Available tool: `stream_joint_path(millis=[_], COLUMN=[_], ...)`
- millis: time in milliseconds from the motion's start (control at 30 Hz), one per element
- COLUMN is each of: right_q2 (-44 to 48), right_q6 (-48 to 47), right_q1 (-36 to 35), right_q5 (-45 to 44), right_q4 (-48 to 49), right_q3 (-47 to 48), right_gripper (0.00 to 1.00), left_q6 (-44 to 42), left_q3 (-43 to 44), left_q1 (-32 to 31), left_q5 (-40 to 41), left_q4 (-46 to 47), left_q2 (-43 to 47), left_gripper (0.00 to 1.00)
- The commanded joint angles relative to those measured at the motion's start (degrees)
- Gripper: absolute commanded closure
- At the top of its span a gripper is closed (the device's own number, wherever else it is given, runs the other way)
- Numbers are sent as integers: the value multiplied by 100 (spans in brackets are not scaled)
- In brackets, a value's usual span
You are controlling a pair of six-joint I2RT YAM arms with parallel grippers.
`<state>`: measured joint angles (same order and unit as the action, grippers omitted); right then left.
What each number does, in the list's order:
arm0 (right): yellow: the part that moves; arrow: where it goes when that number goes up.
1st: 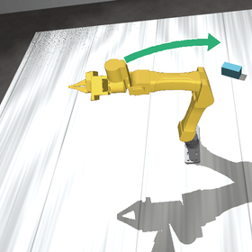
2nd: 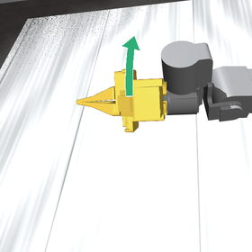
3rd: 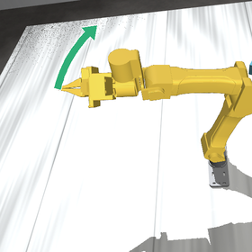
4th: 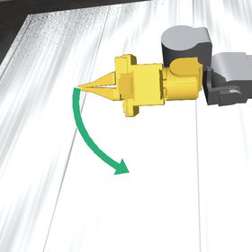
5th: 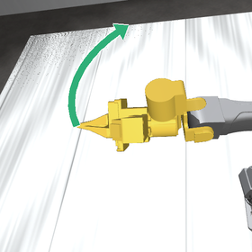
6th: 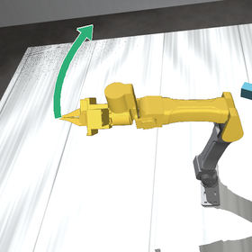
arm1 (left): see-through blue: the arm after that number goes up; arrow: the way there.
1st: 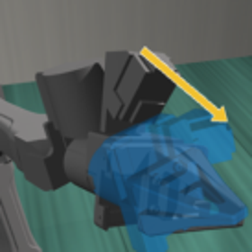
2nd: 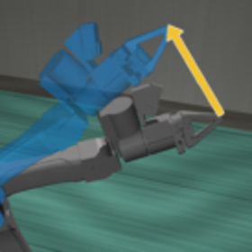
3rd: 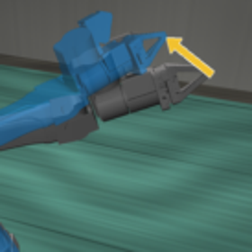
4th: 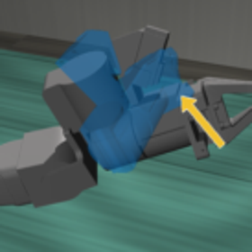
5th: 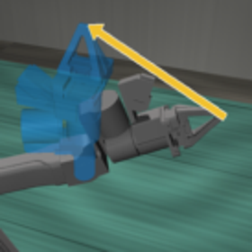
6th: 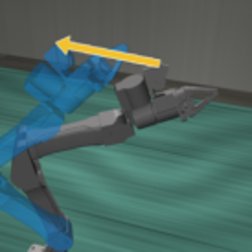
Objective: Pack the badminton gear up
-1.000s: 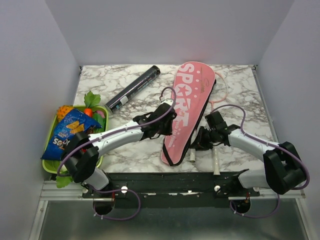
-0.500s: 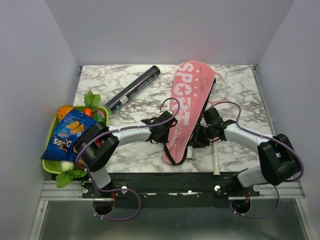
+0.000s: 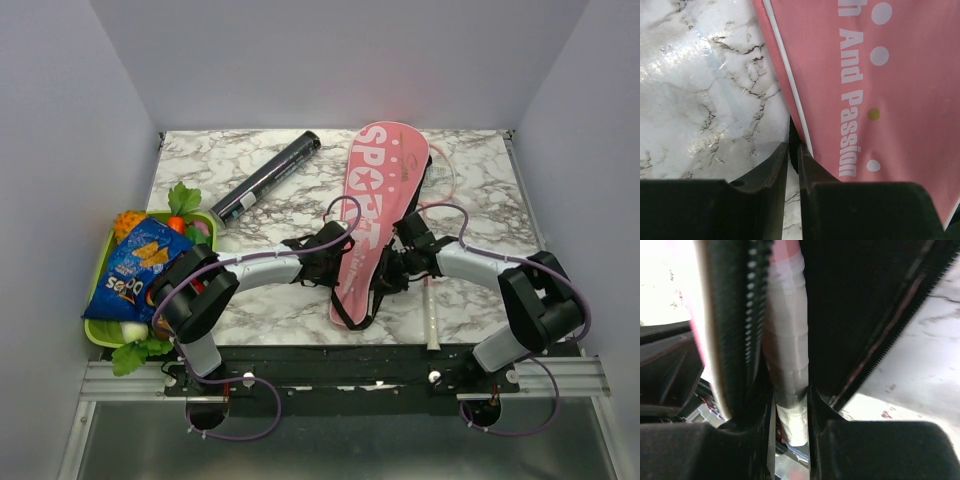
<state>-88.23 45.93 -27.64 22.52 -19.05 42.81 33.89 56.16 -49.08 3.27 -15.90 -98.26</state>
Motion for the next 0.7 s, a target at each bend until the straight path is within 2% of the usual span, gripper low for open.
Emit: stream_joint_path(millis=[0, 100, 167, 300, 333, 500, 600, 667], right_q2=[-212, -397, -572, -889, -959, -1294, -962, -750], right_q6=[486, 811, 1022, 1164, 1155, 1278, 1094, 779], right_q1=[-127, -303, -435, -655, -725, -805, -813, -813], right_q5=[-29, 172, 208, 209, 252, 744, 614, 280], right_q4=[1543, 2211, 2571, 2880, 2924, 3539, 3163, 2507], right_q3=[298, 281, 342, 553, 614, 659, 589, 632], right_gripper=[99, 93, 82, 70, 63, 50, 44, 41], left_q6=[-75, -154, -190, -155, -155, -111, -93, -93], left_q3=[-158, -141, -140, -342, -412, -571, -685, -782], left_q1=[-23, -23, -23, -23, -23, -31, 3, 47], left_q5=[-546, -652, -713, -863, -915, -1091, -995, -898], left_q4=[34, -1, -18, 166, 253, 439, 448, 448], left_q2=[8, 17, 61, 324, 368, 606, 738, 790], left_gripper=[78, 78, 79, 79, 79, 79, 79, 79])
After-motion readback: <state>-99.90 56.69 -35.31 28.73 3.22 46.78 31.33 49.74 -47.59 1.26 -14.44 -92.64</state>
